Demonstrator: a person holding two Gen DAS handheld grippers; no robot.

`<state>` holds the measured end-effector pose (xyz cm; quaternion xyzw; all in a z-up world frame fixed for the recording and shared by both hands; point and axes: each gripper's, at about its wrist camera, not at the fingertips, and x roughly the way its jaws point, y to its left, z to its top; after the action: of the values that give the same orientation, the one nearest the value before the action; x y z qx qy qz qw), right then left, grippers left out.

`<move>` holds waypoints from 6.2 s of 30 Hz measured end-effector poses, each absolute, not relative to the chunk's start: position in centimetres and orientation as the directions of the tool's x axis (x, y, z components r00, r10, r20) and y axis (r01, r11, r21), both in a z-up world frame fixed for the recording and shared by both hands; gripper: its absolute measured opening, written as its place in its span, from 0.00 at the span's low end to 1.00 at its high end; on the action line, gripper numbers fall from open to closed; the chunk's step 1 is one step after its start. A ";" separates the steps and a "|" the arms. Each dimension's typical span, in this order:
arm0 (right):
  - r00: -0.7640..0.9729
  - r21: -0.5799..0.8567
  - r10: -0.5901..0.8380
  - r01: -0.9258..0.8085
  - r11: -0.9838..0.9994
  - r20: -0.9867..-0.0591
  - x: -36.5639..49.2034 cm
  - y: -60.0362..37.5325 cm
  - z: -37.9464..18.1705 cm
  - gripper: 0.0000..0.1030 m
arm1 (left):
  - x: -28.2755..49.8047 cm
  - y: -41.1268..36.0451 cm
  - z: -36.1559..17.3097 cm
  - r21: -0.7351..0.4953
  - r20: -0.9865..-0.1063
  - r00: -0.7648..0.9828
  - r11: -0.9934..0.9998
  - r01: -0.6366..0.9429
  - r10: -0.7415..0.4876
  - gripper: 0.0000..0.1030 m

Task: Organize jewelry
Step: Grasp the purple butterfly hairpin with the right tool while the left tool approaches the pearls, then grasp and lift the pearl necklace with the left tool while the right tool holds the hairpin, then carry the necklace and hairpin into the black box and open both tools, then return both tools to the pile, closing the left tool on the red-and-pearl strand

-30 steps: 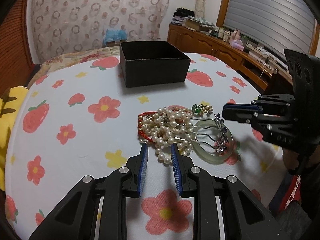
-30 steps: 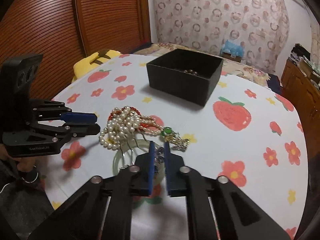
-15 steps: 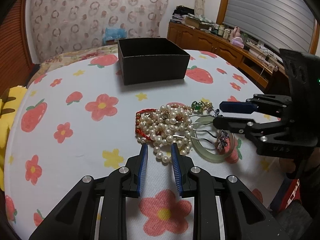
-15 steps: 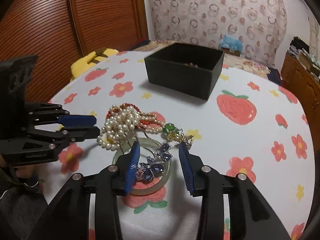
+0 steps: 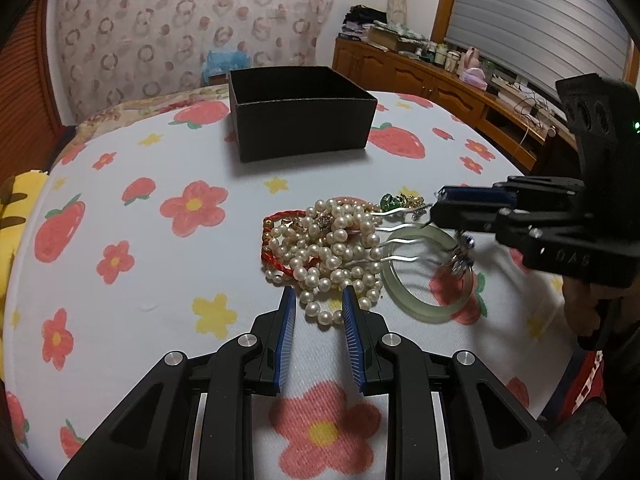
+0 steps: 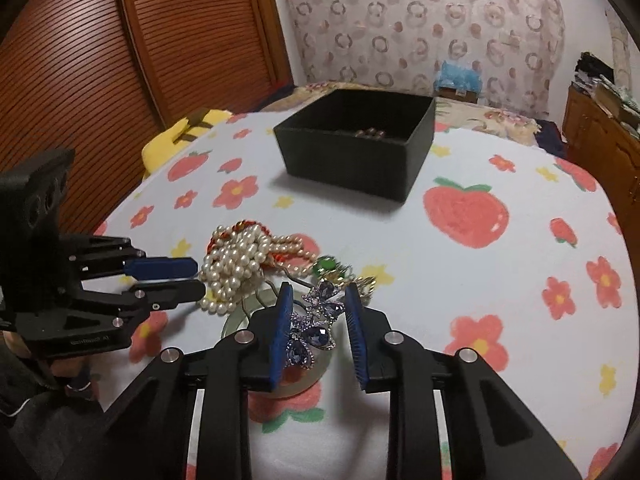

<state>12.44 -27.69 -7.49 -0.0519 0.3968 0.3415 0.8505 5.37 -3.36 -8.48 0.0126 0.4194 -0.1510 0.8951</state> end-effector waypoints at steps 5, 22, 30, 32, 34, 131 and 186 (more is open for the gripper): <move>0.508 0.120 0.500 -0.608 0.785 -0.701 12.4 -28.4 -6.6 0.28 | 5.6 -3.4 -8.5 -0.101 -0.755 0.604 0.955 0.277 -0.255 0.23; 0.552 0.077 0.455 -0.574 0.815 -0.699 12.7 -30.9 -6.5 0.28 | 6.4 -1.9 -8.7 -0.111 -0.768 0.597 0.966 0.232 -0.232 0.15; 0.537 0.083 0.464 -0.587 0.805 -0.705 12.6 -29.8 -7.0 0.28 | 7.1 -2.7 -8.6 -0.061 -0.774 0.601 0.968 0.243 -0.200 0.13; 0.537 0.080 0.466 -0.591 0.803 -0.703 12.5 -29.6 -6.9 0.28 | 7.1 -2.5 -8.6 -0.082 -0.773 0.594 0.964 0.254 -0.222 0.07; 0.541 0.078 0.468 -0.593 0.801 -0.699 12.4 -29.5 -6.6 0.28 | 6.7 -2.4 -8.1 -0.080 -0.758 0.613 0.965 0.252 -0.222 0.07; 0.578 0.120 0.499 -0.569 0.814 -0.646 26.1 -23.9 -3.7 0.40 | 23.4 -4.9 7.5 0.072 -0.576 0.812 0.984 0.166 -0.095 0.07; 0.441 0.043 0.462 -0.685 0.727 -0.770 11.7 -26.9 -9.1 0.09 | 8.2 -5.3 -7.2 -0.042 -0.748 0.616 0.944 0.328 -0.247 0.10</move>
<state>11.68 -26.92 -9.14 -0.1388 0.4027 0.3423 0.8375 8.23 -5.31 -7.23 0.0496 0.4078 -0.1603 0.8975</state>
